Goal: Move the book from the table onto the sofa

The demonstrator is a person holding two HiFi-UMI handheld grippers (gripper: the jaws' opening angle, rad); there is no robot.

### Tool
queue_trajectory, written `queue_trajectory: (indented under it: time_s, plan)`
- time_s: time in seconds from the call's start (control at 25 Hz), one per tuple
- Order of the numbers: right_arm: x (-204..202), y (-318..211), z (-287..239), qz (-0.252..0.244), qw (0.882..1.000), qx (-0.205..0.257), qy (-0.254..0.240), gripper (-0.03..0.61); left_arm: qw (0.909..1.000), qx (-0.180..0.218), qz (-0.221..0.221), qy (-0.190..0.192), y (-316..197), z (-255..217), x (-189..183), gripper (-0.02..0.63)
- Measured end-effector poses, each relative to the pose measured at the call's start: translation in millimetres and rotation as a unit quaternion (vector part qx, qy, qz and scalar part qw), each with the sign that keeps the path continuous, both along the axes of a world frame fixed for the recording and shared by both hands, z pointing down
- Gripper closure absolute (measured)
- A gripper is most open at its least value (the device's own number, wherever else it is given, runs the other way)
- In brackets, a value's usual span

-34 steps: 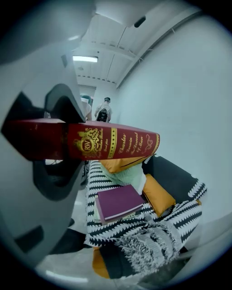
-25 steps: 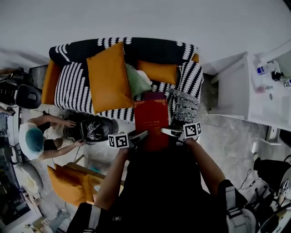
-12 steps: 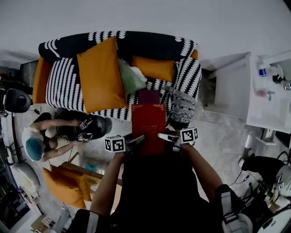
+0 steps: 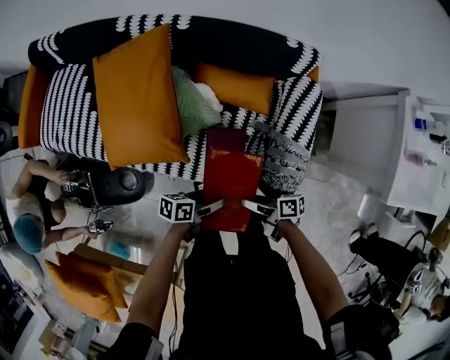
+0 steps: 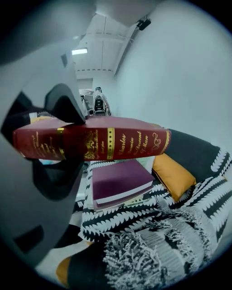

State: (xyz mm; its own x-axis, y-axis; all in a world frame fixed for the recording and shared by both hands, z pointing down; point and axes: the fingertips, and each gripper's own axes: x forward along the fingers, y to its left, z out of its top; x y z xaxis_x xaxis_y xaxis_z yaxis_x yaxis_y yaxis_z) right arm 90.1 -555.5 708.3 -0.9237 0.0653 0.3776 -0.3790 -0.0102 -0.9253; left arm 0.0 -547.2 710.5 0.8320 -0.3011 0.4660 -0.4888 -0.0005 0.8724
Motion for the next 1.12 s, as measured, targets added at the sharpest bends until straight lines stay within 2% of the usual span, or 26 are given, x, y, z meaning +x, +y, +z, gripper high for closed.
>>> queue_trajectory:
  time_s: [0.32, 0.56, 0.8, 0.96, 1.12]
  plan:
    - [-23, -54, 67, 0.02, 0.999, 0.026, 0.006, 0.328, 0.9996, 0.016, -0.019, -0.014, -53, 67, -23, 0.273]
    - [-22, -70, 106, 0.032, 0.999, 0.019, 0.022, 0.328, 0.9987, -0.008, -0.048, -0.016, -65, 106, -23, 0.268]
    - [-28, -80, 121, 0.025, 0.999, 0.02, 0.021, 0.327, 0.9982, -0.002, -0.047, -0.037, -77, 120, -28, 0.262]
    - [-29, -96, 128, 0.05, 0.998, 0.037, 0.028, 0.327, 0.9944, 0.006, -0.065, -0.084, -93, 125, -38, 0.248]
    - [-26, -109, 142, 0.042, 0.995, 0.057, 0.063, 0.327, 0.9879, -0.015, -0.071, -0.137, -98, 147, -43, 0.228]
